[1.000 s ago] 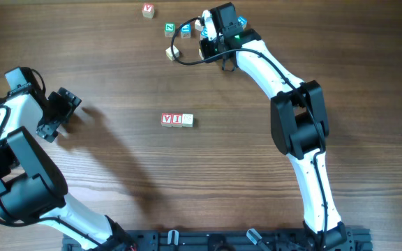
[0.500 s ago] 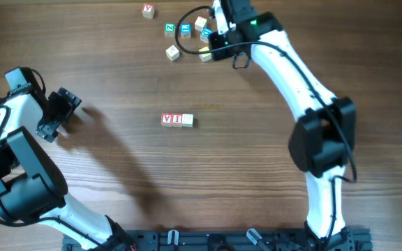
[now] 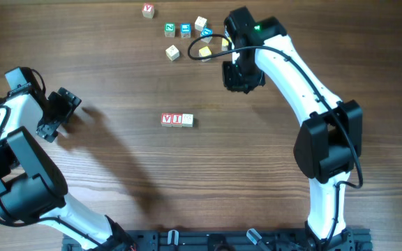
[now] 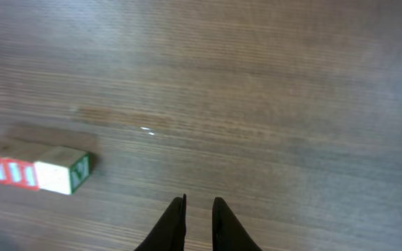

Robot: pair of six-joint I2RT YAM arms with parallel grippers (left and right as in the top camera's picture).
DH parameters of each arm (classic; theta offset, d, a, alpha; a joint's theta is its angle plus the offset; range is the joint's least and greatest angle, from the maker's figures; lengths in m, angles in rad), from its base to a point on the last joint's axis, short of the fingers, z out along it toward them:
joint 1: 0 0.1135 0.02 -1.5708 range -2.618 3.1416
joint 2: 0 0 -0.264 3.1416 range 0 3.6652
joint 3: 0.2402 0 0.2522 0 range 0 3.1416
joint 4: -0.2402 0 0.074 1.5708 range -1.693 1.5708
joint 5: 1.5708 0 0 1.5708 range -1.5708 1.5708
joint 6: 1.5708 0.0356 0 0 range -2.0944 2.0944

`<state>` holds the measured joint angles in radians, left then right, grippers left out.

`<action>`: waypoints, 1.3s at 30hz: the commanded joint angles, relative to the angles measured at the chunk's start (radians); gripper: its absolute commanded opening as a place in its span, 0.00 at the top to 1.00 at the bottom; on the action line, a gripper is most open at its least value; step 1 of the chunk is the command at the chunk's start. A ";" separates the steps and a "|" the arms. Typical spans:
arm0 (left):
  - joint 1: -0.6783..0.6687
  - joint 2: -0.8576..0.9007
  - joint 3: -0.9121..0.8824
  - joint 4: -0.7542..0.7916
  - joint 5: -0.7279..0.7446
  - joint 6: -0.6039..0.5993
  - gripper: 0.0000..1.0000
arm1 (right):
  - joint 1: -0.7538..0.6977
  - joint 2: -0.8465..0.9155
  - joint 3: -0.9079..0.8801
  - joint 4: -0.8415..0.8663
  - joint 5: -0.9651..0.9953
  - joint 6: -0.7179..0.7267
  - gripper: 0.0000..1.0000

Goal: Form a horizontal line
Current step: 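Close the right gripper on the yellow 'C' block and lift it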

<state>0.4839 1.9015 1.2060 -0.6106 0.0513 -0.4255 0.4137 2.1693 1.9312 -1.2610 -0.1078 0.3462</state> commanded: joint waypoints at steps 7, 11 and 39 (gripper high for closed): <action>0.003 0.012 -0.002 0.000 0.004 -0.009 0.00 | 0.021 0.003 -0.163 0.097 -0.005 0.084 0.85; 0.003 0.012 -0.002 0.000 0.004 -0.009 0.00 | 0.036 0.003 -0.222 0.154 -0.005 0.103 0.85; 0.003 0.012 -0.002 0.000 0.004 -0.009 0.00 | 0.042 0.003 -0.174 0.546 0.019 -0.208 0.21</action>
<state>0.4839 1.9015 1.2060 -0.6106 0.0513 -0.4255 0.4896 2.1693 1.6890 -0.7620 -0.1070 0.2741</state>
